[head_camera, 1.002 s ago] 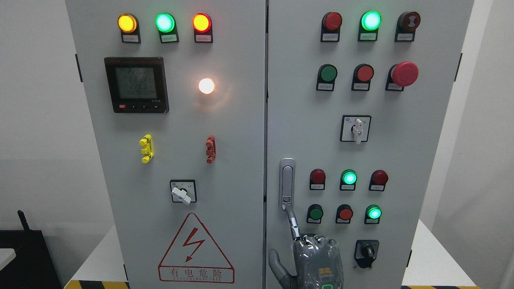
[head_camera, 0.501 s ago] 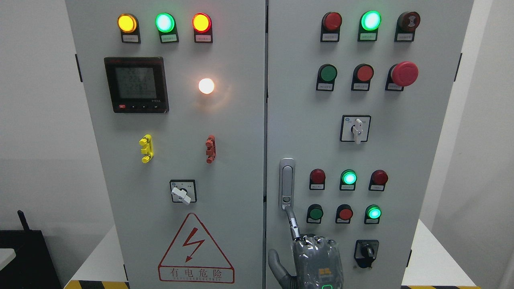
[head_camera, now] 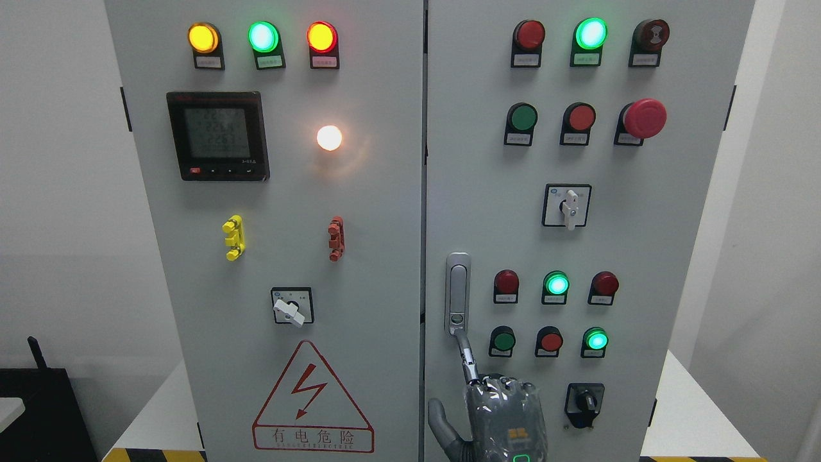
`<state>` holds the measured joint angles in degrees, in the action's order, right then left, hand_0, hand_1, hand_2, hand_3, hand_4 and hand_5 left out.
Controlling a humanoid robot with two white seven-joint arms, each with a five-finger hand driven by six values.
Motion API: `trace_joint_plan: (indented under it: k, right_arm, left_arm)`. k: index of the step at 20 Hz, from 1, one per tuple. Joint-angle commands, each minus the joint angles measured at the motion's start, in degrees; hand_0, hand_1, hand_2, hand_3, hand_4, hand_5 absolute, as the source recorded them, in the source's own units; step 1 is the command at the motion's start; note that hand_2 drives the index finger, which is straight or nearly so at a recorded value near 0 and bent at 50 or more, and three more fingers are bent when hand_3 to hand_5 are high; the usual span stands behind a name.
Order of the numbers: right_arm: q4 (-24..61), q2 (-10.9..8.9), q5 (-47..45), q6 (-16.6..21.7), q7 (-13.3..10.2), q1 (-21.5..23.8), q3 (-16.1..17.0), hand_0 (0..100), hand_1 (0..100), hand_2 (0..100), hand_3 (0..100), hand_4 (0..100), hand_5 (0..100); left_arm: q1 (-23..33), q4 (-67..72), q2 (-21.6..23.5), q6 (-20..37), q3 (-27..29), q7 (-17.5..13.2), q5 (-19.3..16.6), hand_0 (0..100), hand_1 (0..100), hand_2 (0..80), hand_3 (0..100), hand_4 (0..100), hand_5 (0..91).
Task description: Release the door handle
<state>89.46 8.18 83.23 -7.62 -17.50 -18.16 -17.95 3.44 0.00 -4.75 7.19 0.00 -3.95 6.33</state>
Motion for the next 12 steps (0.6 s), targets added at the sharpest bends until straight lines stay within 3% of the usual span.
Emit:
trace_joint_plan:
  k: [1,12]
  right_arm:
    - [-0.52,0.00,0.00,-0.12,0.18,0.06,-0.07,43,36,9,100,100,100]
    - [-0.60,0.00,0.00,-0.03,0.18,0.14,-0.07,43,37,9,100,100,100]
  left_arm:
    - [-0.01,-0.88,0.00,0.02,-0.70,-0.01,0.00,12,39,0.0,0,0,0.0]
    - [-0.01,-0.88,0.00,0.02,-0.70,-0.01,0.00,12,39,0.0,0,0,0.0]
